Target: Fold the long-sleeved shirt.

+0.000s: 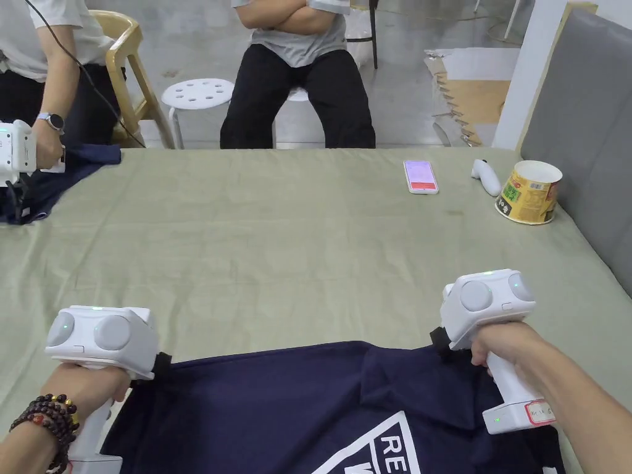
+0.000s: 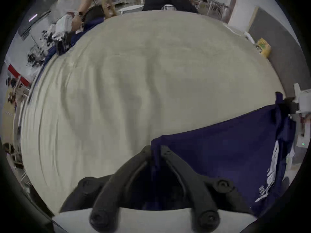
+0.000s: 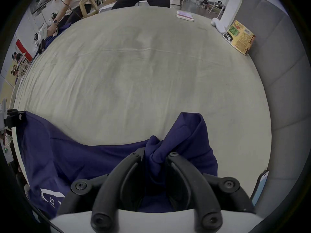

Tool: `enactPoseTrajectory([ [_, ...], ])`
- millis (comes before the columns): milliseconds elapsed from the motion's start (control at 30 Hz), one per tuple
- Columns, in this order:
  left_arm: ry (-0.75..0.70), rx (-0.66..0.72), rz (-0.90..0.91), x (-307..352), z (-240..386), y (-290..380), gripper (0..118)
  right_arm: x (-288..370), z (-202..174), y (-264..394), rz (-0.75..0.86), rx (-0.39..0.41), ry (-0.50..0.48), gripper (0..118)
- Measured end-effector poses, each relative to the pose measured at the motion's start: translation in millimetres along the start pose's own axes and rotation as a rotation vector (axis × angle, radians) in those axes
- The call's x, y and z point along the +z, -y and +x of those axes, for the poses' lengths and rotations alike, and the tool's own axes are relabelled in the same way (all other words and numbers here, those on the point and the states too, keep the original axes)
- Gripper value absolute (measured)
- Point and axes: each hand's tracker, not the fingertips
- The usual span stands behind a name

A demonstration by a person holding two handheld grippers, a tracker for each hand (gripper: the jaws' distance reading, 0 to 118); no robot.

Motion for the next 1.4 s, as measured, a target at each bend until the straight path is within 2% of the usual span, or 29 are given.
enactPoseTrajectory([
  [100,-0.065,-0.019,0.051,17,8,5,12,12,4,4,0.039,-0.016,-0.007,18],
  [200,-0.024,-0.034,0.118,45,4,13,12,40,11,14,0.120,-0.046,-0.038,18],
  [400,0.037,-0.022,0.340,124,0,53,12,119,14,66,0.310,-0.036,-0.084,17],
  [567,0.083,-0.024,0.424,178,3,113,12,166,19,131,0.413,-0.068,-0.119,16],
  [700,0.093,-0.020,0.494,206,3,174,12,193,17,193,0.471,-0.062,-0.097,16],
  [833,0.102,0.017,0.533,208,0,240,12,197,10,258,0.527,-0.065,-0.068,15],
  [933,0.117,0.045,0.442,193,-1,281,12,188,2,300,0.506,-0.045,-0.076,15],
  [1100,0.118,0.075,0.291,171,3,331,12,171,-9,347,0.362,-0.008,-0.084,15],
  [1200,0.068,-0.016,0.183,154,14,339,12,150,-18,353,0.251,0.094,-0.036,14],
  [1233,0.053,-0.055,0.134,146,18,339,12,141,-20,352,0.194,0.145,-0.033,14],
  [1333,0.028,-0.113,0.032,122,27,338,12,111,-26,352,0.072,0.220,-0.040,12],
  [1400,0.012,-0.101,0.013,105,30,340,12,100,-29,353,0.078,0.207,-0.035,12],
])
